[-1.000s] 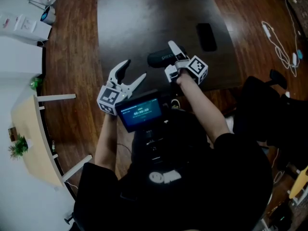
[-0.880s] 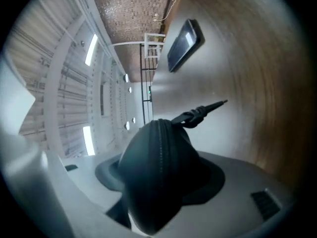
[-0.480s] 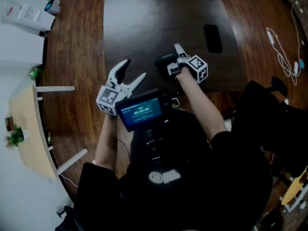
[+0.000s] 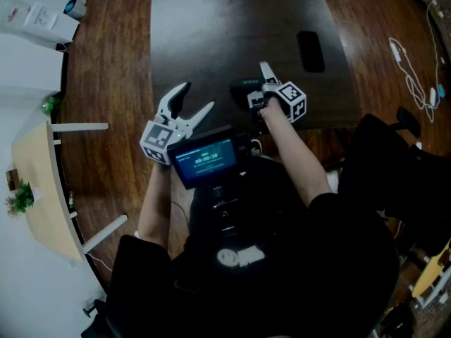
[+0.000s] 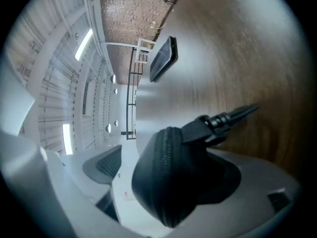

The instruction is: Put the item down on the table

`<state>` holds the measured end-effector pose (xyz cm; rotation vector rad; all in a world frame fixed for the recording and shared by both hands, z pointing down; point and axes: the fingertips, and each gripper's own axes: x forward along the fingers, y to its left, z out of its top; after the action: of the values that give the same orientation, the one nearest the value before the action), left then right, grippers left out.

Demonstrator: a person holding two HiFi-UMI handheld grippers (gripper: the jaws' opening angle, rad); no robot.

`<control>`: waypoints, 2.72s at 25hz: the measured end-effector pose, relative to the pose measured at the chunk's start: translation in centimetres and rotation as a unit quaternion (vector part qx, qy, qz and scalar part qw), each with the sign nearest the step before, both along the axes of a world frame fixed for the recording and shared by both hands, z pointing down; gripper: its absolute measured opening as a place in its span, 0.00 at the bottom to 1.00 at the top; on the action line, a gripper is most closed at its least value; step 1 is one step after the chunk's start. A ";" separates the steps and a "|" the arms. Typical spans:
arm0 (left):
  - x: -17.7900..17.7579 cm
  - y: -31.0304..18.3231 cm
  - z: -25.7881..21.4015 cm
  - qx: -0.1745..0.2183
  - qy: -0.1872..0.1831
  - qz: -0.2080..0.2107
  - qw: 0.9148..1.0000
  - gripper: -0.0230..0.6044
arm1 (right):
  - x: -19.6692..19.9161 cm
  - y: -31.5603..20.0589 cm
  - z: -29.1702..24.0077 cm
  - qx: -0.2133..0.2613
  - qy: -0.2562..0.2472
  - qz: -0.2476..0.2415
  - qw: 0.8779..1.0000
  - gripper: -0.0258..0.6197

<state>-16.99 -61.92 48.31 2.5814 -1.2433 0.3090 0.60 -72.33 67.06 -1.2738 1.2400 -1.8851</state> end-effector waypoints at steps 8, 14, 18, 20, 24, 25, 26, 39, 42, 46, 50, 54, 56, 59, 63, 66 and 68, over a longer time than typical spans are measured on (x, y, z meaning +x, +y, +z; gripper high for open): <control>0.5 0.4 0.5 0.003 0.000 0.000 1.000 0.57 | 2.4 1.3 -0.5 -0.012 0.134 -0.031 0.990 0.87; 1.2 0.1 0.4 0.010 0.000 -0.003 1.000 0.57 | 1.7 0.9 -2.5 0.071 0.152 -0.083 0.982 0.89; 1.2 0.1 0.5 0.009 0.000 -0.005 1.000 0.57 | 1.6 1.5 -2.6 0.088 0.104 -0.085 0.987 0.89; 1.2 0.0 0.6 0.008 0.000 -0.005 1.000 0.57 | 1.2 1.7 -3.4 0.105 0.085 -0.097 0.986 0.89; 1.8 0.0 1.0 0.005 0.004 -0.001 1.000 0.57 | 1.1 2.2 -4.2 0.127 0.069 -0.121 0.982 0.89; 1.9 0.0 1.0 0.006 0.005 0.000 1.000 0.57 | 1.2 2.3 -4.4 0.130 0.067 -0.122 0.982 0.89; 2.1 0.0 1.0 0.006 0.006 0.002 1.000 0.57 | 1.4 2.5 -4.7 0.133 0.064 -0.121 0.982 0.89; 4.0 -0.6 1.2 0.004 0.009 0.011 1.000 0.57 | 7.2 1.8 -7.8 0.215 0.108 -0.051 0.969 0.82; 4.5 -0.7 1.1 0.005 0.010 0.010 1.000 0.57 | 9.8 1.6 -9.7 0.253 0.102 0.006 0.962 0.65; 4.7 -0.6 1.0 0.007 0.010 0.009 1.000 0.57 | 11.6 1.9 -11.4 0.273 0.166 0.031 0.947 0.33; 4.6 -0.6 1.0 0.008 0.012 0.006 1.000 0.57 | 11.1 1.7 -16.7 0.371 0.205 0.023 0.905 0.21; 4.4 -0.6 1.1 0.005 0.015 0.001 1.000 0.57 | 11.1 1.0 -17.1 0.367 0.206 0.029 0.907 0.08; 4.5 -0.5 1.1 0.006 0.014 0.002 1.000 0.57 | 11.8 0.8 -14.0 0.311 0.221 0.027 0.924 0.08; 4.4 -0.5 1.0 0.007 0.012 0.002 1.000 0.57 | 12.1 1.2 -11.1 0.275 0.248 0.006 0.929 0.07; 4.0 -0.6 1.1 0.005 0.011 -0.002 1.000 0.57 | 11.4 1.2 -9.3 0.268 0.215 -0.007 0.939 0.13; 3.9 -0.7 1.2 0.004 0.012 -0.004 1.000 0.57 | 11.2 1.1 -8.6 0.268 0.181 -0.011 0.946 0.43; 3.7 -0.7 1.2 0.004 0.013 -0.006 1.000 0.57 | 11.2 1.1 -8.4 0.269 0.179 -0.011 0.946 0.55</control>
<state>-13.33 -62.61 49.51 2.5749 -1.2513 0.2672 11.79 -71.22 58.64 -1.3170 1.8045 -1.2168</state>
